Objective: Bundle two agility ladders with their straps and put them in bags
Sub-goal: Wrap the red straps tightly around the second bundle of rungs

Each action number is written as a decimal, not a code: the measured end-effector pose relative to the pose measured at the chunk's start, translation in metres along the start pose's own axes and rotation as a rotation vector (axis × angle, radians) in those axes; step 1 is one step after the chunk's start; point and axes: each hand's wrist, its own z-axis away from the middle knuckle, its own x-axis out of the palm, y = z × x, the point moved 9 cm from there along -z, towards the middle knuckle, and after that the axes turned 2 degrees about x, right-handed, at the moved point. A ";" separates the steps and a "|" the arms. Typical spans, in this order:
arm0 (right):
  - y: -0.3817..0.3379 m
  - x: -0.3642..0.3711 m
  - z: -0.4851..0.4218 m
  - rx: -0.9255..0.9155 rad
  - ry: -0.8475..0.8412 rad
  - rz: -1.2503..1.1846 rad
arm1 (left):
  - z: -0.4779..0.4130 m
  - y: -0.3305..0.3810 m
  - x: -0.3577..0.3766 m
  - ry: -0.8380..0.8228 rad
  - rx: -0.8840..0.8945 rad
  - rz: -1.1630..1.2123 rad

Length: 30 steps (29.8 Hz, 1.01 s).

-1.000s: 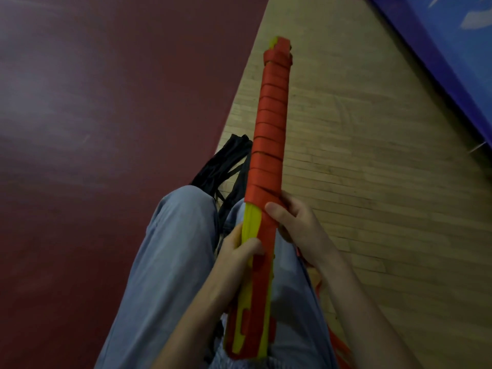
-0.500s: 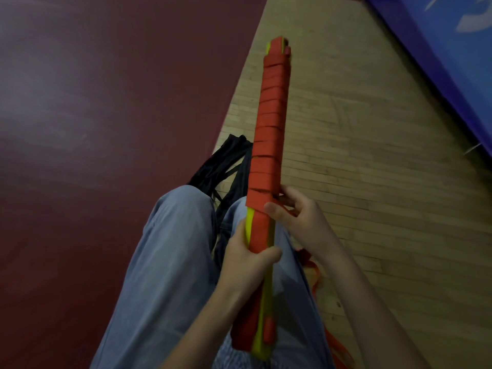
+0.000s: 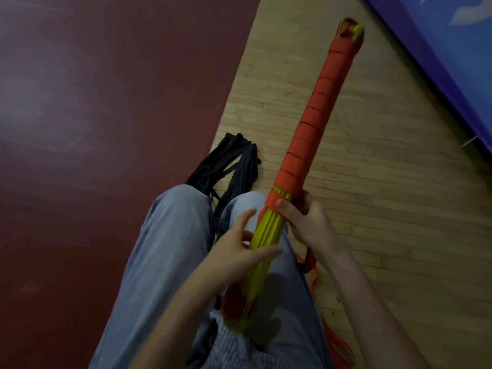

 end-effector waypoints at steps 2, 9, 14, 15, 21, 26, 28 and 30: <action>-0.003 -0.005 0.000 -0.026 0.087 0.023 | 0.000 0.011 0.003 0.150 0.085 -0.160; -0.033 -0.009 0.008 -0.054 -0.077 0.533 | -0.003 0.006 -0.012 0.429 0.163 -0.041; -0.053 -0.023 0.011 -0.197 -0.013 0.453 | 0.001 0.010 -0.007 0.389 0.171 0.086; -0.051 -0.024 0.009 -0.193 0.015 0.410 | 0.001 0.011 -0.005 0.372 0.180 0.115; -0.006 -0.003 0.004 0.081 -0.174 0.092 | 0.002 0.016 0.002 0.205 0.170 0.232; -0.026 0.007 0.011 -0.047 -0.268 -0.143 | 0.001 0.018 0.028 -0.072 0.067 0.469; -0.030 0.006 0.011 -0.054 -0.197 -0.166 | -0.001 0.016 0.029 -0.121 0.032 0.501; -0.023 -0.002 0.009 -0.033 -0.078 -0.218 | -0.003 0.014 0.025 -0.139 0.005 0.447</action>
